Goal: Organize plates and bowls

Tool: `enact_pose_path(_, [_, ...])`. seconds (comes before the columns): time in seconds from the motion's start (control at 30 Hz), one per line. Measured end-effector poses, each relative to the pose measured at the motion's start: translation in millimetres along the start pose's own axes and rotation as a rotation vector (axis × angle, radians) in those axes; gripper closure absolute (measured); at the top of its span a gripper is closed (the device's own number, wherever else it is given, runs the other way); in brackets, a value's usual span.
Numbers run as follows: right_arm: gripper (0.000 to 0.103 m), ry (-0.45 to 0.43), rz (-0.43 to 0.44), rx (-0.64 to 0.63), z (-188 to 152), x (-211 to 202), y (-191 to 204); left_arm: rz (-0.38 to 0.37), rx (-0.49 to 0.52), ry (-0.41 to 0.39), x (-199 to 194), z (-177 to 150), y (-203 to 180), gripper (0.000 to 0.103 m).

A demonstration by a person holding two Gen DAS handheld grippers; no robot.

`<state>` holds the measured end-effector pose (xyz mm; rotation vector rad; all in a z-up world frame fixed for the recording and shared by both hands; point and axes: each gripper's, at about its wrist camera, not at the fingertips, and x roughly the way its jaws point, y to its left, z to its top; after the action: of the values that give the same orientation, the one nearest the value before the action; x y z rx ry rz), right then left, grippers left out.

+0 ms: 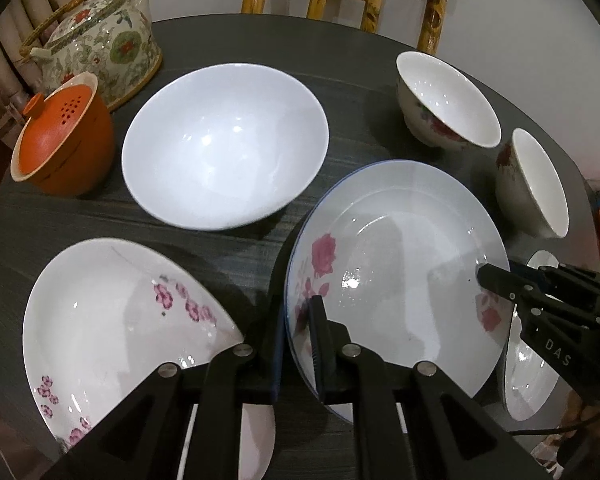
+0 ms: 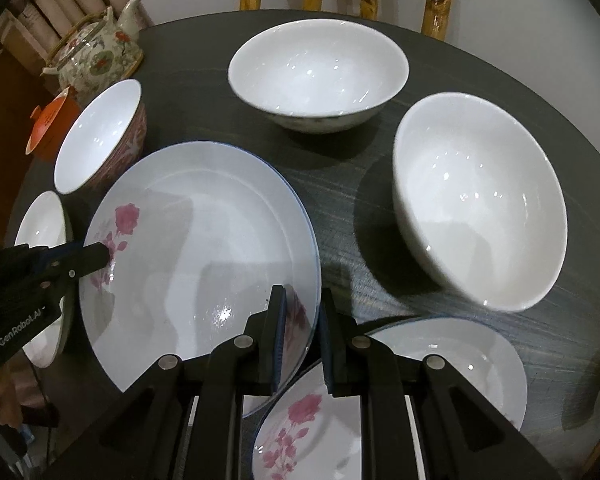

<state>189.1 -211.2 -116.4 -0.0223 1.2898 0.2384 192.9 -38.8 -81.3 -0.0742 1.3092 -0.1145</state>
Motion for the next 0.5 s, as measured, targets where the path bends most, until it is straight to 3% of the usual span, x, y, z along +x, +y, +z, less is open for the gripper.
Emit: enact_pose_path(0.5, [0.083,0.029,-0.01,0.009,-21,-4,0,-0.019,0.038,-0.003,4,-5,-13,0.091])
